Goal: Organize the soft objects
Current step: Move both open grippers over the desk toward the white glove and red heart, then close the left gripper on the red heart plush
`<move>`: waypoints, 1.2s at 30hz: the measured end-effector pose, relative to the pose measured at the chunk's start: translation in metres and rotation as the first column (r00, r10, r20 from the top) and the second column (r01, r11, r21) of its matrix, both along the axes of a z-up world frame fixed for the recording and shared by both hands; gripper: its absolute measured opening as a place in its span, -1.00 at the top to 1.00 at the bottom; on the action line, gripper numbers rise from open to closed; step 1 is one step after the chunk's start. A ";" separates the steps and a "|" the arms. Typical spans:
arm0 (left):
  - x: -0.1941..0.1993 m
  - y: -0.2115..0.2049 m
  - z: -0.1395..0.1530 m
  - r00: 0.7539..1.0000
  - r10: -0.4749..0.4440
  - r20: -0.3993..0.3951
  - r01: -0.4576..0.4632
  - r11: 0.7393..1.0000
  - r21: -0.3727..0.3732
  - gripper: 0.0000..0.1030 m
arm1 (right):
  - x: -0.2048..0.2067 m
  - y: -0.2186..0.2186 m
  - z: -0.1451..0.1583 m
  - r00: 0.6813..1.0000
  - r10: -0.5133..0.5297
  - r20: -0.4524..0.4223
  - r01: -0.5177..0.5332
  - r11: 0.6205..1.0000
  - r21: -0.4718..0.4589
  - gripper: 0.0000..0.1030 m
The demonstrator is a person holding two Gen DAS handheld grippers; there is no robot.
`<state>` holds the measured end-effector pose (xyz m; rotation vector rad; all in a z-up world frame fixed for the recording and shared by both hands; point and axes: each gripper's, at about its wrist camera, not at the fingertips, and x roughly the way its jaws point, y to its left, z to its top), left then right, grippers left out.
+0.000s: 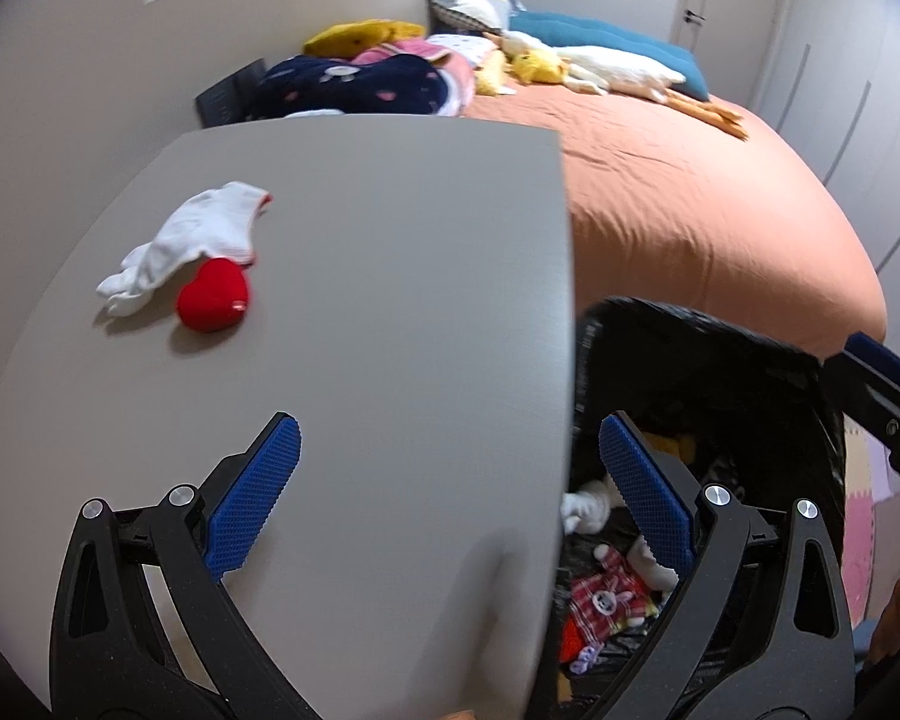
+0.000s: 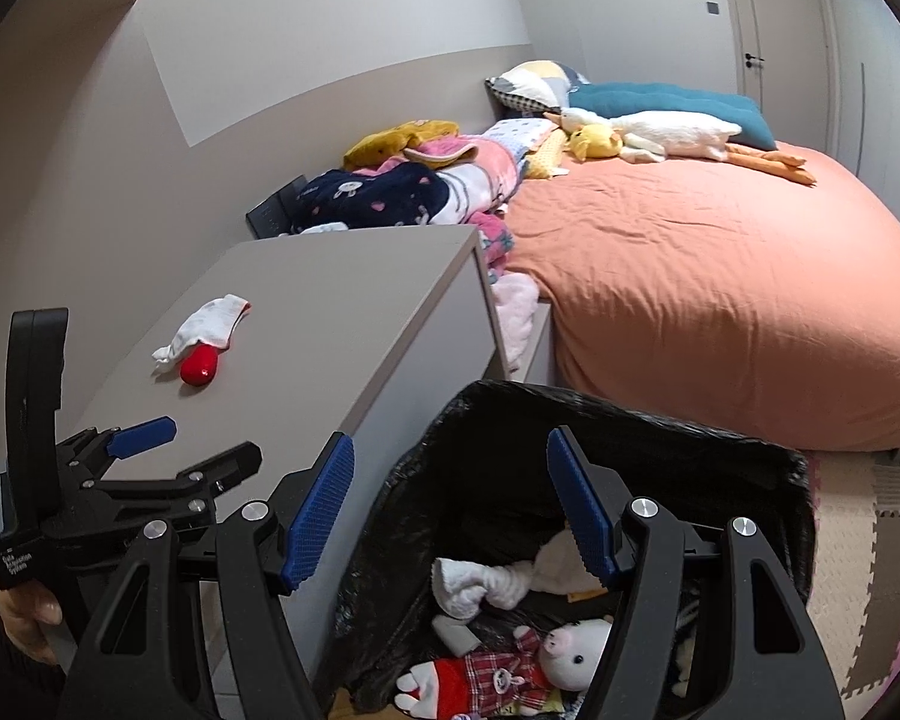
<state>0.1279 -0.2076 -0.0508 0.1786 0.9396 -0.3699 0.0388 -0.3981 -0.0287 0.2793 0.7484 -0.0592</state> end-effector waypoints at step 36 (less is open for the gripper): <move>0.116 0.080 -0.023 0.976 0.219 -0.011 -0.219 0.976 0.018 -0.16 | 0.122 0.063 -0.027 0.991 0.135 -0.026 -0.134 0.991 0.018 -0.32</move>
